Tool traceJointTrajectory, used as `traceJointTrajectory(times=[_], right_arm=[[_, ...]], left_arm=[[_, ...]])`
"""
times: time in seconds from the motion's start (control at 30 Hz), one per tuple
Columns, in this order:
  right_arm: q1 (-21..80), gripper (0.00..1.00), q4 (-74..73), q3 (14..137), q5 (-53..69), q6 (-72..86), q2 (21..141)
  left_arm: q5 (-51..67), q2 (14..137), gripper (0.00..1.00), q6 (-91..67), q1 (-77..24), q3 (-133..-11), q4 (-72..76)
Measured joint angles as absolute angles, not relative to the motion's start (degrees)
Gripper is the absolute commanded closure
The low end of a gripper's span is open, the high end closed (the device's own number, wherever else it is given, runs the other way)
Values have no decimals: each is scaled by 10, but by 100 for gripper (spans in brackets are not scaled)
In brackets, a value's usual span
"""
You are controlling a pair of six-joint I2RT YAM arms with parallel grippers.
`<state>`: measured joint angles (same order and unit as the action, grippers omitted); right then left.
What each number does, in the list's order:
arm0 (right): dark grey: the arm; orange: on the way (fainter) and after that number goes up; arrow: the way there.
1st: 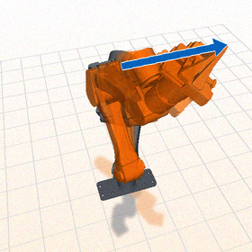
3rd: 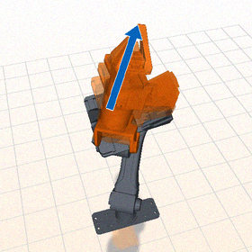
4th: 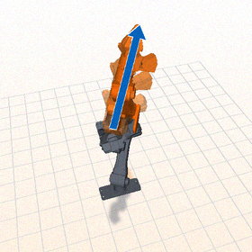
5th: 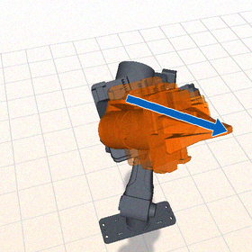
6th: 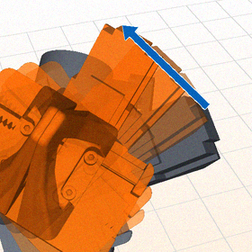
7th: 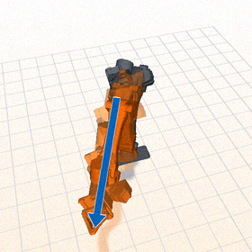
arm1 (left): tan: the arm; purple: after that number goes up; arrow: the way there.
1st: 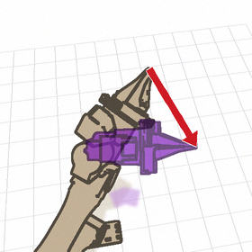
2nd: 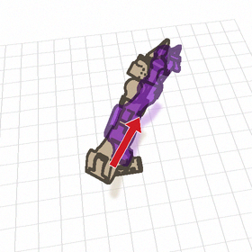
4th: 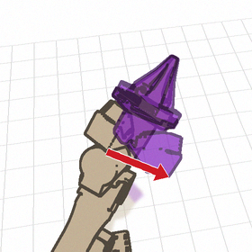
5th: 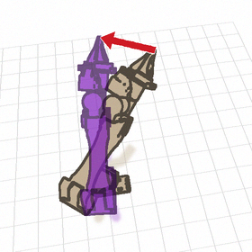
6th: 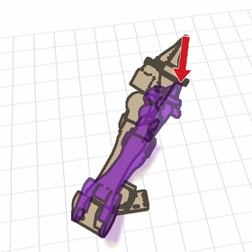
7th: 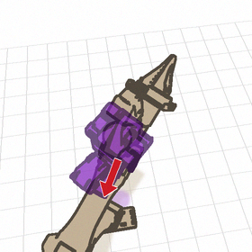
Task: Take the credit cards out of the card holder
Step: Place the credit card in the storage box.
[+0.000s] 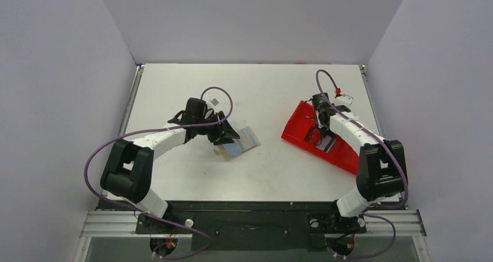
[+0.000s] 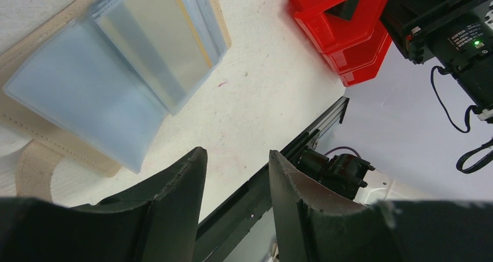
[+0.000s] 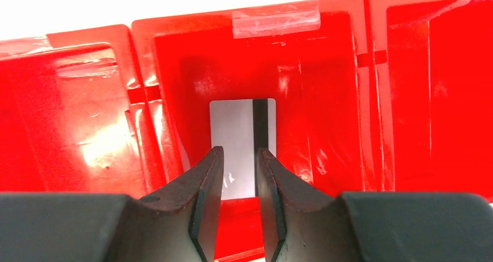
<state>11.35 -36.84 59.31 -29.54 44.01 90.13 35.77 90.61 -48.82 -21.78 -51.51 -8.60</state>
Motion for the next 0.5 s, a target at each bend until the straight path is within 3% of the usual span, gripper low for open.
traceJointTrajectory(times=[0.13, 0.37, 0.5], right_arm=[[124, 66, -369, 602, -295, 441, 899], [162, 41, -391, 620, -294, 441, 848], [232, 37, -397, 664, -296, 439, 835]], left_arm=[[357, 905, 59, -488, -220, -515, -86], [345, 899, 59, -488, -222, -515, -87], [326, 887, 55, -481, -222, -515, -101]])
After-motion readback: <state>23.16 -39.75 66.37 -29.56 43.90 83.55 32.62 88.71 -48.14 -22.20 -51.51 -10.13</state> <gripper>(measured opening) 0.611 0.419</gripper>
